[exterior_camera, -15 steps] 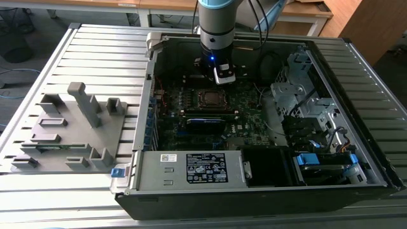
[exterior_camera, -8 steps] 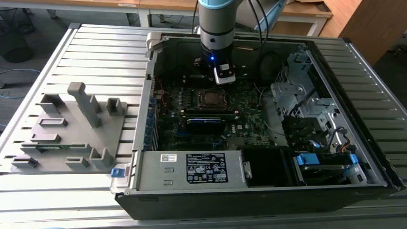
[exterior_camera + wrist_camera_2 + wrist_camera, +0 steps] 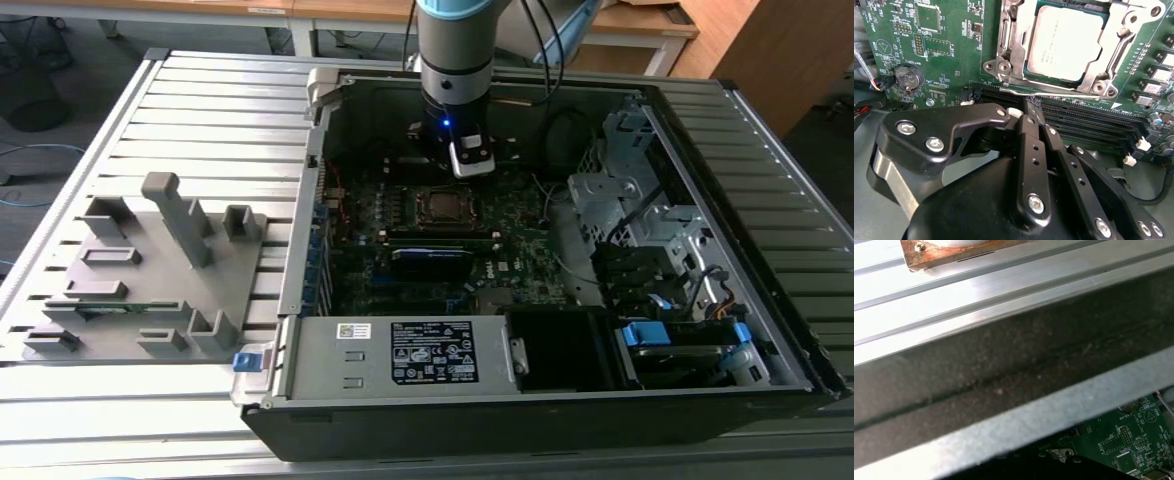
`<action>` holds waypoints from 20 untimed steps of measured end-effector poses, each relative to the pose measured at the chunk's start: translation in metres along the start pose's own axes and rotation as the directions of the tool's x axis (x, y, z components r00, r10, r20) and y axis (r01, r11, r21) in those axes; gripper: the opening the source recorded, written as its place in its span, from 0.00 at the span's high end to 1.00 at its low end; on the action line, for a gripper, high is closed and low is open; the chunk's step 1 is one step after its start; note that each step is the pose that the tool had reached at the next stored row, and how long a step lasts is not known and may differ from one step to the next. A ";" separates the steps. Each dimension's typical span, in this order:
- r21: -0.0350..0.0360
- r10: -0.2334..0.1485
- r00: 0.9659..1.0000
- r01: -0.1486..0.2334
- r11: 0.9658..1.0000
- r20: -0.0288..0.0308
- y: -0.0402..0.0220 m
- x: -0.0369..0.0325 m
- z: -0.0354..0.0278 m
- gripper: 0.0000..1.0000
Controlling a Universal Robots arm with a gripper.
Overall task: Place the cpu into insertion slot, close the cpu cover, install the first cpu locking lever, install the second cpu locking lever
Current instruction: 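Install the first cpu locking lever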
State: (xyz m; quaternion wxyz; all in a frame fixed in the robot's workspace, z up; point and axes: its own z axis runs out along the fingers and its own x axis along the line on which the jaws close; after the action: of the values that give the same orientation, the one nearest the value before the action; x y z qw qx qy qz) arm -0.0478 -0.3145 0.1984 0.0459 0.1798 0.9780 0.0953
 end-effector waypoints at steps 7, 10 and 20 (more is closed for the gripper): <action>0.000 0.000 1.000 0.000 1.000 0.000 0.0019 -0.0005 -0.0091 0.89; 0.000 0.000 1.000 0.000 1.000 0.000 0.0025 -0.0007 -0.0118 0.89; -0.002 0.000 1.000 0.000 1.000 -0.001 0.0023 0.0020 -0.0167 0.89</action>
State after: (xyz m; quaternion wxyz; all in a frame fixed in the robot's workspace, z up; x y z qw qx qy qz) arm -0.0509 -0.3145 0.2151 0.0457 0.1798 0.9779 0.0965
